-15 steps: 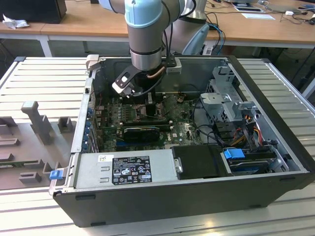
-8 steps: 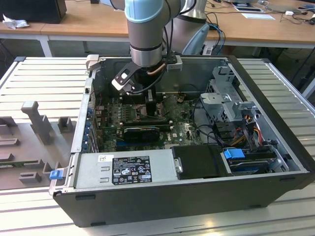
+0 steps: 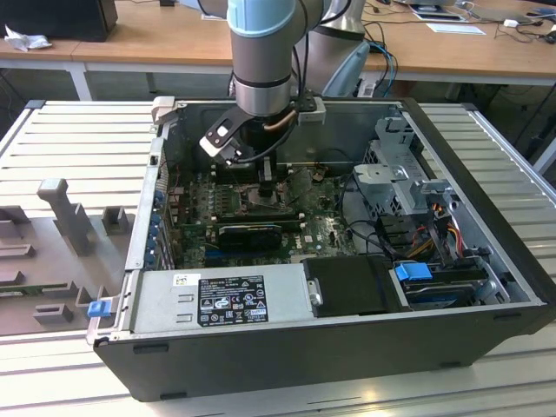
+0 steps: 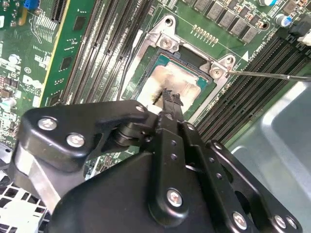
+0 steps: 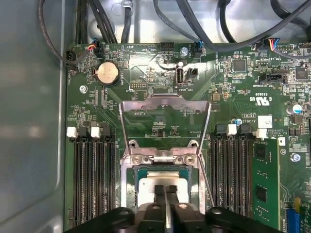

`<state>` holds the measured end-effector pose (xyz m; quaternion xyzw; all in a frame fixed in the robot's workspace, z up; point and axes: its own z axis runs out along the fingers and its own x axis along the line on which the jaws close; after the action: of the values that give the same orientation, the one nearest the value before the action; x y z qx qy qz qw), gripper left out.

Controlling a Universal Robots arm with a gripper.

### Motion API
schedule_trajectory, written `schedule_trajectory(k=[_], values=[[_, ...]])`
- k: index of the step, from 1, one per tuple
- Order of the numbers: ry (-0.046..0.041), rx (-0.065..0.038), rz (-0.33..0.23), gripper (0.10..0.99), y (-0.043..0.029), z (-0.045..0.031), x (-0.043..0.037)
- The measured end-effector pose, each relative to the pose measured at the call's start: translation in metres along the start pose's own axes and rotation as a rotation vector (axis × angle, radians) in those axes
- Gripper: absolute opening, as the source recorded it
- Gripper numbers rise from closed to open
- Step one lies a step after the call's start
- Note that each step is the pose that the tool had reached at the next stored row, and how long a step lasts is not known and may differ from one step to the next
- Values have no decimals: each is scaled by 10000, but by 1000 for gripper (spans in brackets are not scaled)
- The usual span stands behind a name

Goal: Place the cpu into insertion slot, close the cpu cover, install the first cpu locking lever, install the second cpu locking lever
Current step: 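Place the cpu into insertion slot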

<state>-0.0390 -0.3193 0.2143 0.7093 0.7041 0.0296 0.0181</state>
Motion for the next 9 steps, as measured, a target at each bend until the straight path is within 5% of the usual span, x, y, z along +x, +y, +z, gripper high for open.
schedule_trajectory(k=[9], values=[[1, 6, 0, 106, 8, -115, 2]])
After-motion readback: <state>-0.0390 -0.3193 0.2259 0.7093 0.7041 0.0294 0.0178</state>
